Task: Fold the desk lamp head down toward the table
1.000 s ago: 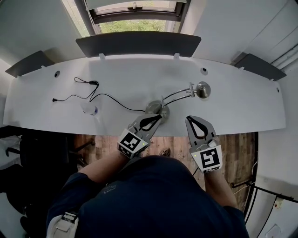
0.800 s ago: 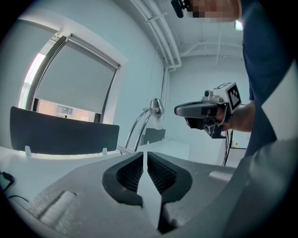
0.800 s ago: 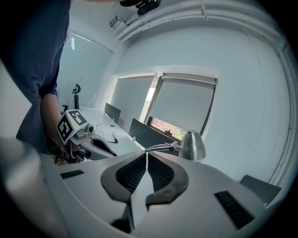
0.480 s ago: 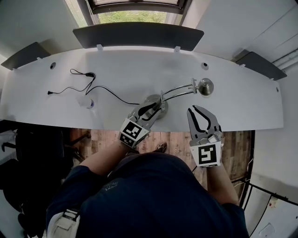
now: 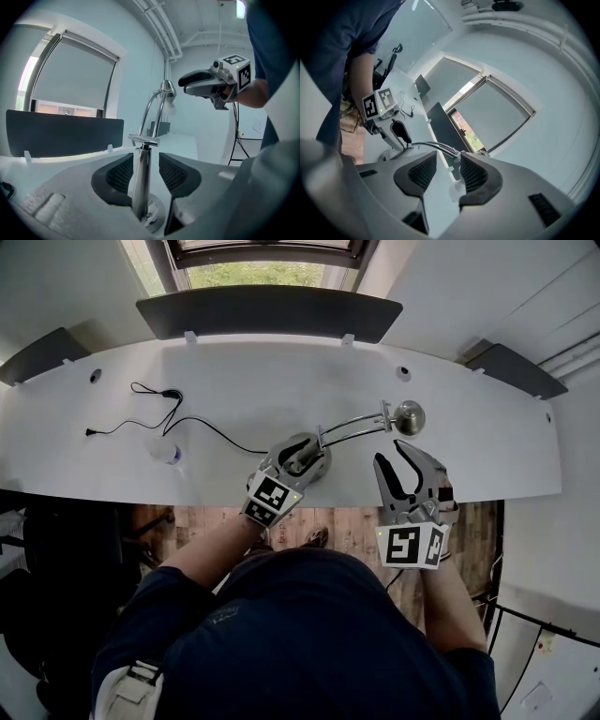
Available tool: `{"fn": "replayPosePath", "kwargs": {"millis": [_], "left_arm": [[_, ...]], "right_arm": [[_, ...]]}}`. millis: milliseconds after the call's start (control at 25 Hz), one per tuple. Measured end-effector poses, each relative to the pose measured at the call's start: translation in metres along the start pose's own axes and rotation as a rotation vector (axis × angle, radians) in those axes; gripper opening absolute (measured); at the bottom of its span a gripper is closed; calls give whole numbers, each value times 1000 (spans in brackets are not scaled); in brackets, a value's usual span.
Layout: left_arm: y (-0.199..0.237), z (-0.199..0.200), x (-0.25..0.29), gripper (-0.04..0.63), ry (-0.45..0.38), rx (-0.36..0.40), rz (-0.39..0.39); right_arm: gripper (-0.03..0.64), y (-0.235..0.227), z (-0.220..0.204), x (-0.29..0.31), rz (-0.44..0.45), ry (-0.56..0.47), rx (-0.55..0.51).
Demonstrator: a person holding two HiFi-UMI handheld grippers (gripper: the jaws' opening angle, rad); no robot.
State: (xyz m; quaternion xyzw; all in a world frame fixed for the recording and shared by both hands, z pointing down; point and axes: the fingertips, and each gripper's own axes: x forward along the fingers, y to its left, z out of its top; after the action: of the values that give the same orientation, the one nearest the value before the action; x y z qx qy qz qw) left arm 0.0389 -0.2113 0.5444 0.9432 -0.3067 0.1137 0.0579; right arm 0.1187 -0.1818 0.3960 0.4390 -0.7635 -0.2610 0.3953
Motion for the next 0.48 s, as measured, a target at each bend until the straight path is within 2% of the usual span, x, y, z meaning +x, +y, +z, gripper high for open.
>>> {"fn": "replayPosePath", "kwargs": {"millis": [200,480], "left_arm": [[1,-4,9,158,7,8,-13],[3,-6,21,158,8,12,-27]], "right_arm": [[163,-3,-10,14,-14,67,-131],[164,-5,-8,33,-43,105,-325]]}}
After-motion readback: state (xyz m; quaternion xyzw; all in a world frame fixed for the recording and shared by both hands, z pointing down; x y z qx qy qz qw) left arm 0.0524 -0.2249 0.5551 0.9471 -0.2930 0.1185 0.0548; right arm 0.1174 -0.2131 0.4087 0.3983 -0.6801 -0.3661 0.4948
